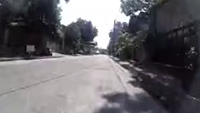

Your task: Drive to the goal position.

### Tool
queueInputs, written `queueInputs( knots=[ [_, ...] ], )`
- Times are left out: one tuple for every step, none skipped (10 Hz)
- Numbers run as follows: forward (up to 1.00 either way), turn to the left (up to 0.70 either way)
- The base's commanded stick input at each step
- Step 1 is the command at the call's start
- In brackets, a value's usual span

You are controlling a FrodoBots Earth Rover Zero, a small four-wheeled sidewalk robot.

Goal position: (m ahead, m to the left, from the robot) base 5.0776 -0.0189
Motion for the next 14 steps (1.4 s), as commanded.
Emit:
queueInputs(
  knots=[
    [1.00, 0.00],
    [1.00, 0.00],
    [1.00, 0.00],
    [1.00, 0.00],
    [1.00, 0.00],
    [1.00, 0.00],
    [1.00, 0.00],
    [1.00, 0.00],
    [1.00, 0.00],
    [1.00, 0.00],
    [1.00, 0.00],
    [1.00, 0.00],
    [1.00, 0.00],
    [1.00, 0.00]
  ],
)
